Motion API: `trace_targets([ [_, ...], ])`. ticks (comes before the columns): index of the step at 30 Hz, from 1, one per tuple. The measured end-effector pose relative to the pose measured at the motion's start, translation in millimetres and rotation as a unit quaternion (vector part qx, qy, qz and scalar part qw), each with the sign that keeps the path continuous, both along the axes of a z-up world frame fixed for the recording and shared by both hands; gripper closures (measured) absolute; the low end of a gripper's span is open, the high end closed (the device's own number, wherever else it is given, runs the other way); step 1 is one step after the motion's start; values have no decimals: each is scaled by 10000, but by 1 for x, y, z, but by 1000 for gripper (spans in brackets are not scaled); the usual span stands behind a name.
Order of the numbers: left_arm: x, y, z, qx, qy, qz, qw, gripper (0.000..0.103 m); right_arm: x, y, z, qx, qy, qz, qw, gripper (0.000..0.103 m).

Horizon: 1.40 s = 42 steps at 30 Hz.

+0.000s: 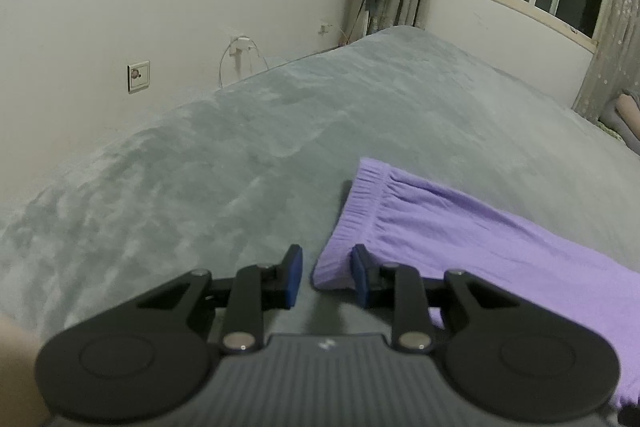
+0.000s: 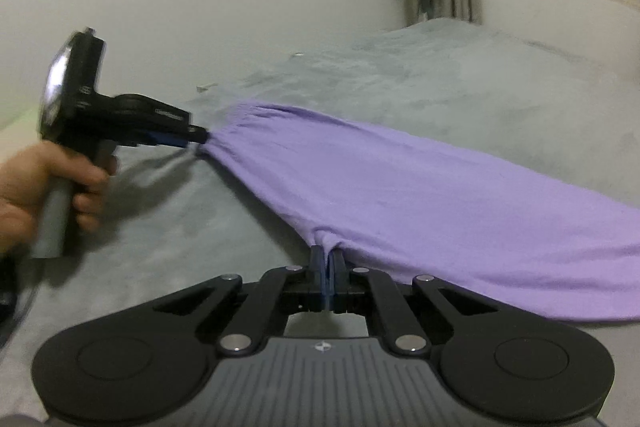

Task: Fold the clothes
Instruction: 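Hold the waistband with the left tool while the right tool pinches the pant leg, then open both tools and release the pants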

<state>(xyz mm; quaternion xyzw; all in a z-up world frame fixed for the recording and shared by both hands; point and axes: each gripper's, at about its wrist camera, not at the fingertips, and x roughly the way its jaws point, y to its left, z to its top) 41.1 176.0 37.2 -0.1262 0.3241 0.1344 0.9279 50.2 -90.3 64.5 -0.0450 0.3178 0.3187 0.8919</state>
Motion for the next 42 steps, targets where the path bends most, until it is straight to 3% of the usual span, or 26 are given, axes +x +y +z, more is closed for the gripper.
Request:
trace_targets([
  [3, -4, -2, -1, 39, 76, -34, 10000, 79, -1, 4, -13, -207, 191, 42, 9996, 99],
  [8, -7, -1, 0, 63, 116, 24, 9999, 77, -16, 4, -10, 13, 317, 273, 9991, 101],
  [11, -8, -3, 0, 119, 163, 14, 9998, 72, -18, 10, -9, -454, 58, -86, 9989, 100],
  [14, -10, -6, 2, 167, 216, -10, 9996, 69, -13, -6, -9, -312, 97, -534, 9980, 99],
  [19, -14, -7, 4, 77, 249, 18, 9997, 61, -10, -5, -11, -408, 74, -462, 9981, 81],
  [21, -17, -6, 7, 49, 205, 93, 9997, 55, -8, 3, -13, -505, -7, -461, 9977, 63],
  [26, -16, -7, 5, -43, 50, 28, 10000, 39, -4, 21, -17, -729, -197, -467, 9960, 60],
  [30, -10, 0, -1, -106, -22, 140, 9998, 46, 2, 29, -18, -677, -378, -438, 9960, 60],
  [32, -10, 2, 0, -122, -112, 152, 9997, 59, -1, 30, -15, -618, -624, -394, 9954, 60],
  [42, -6, 3, -1, -191, -106, 201, 9996, 59, -11, 19, -8, -1000, -955, -153, 9903, 61],
])
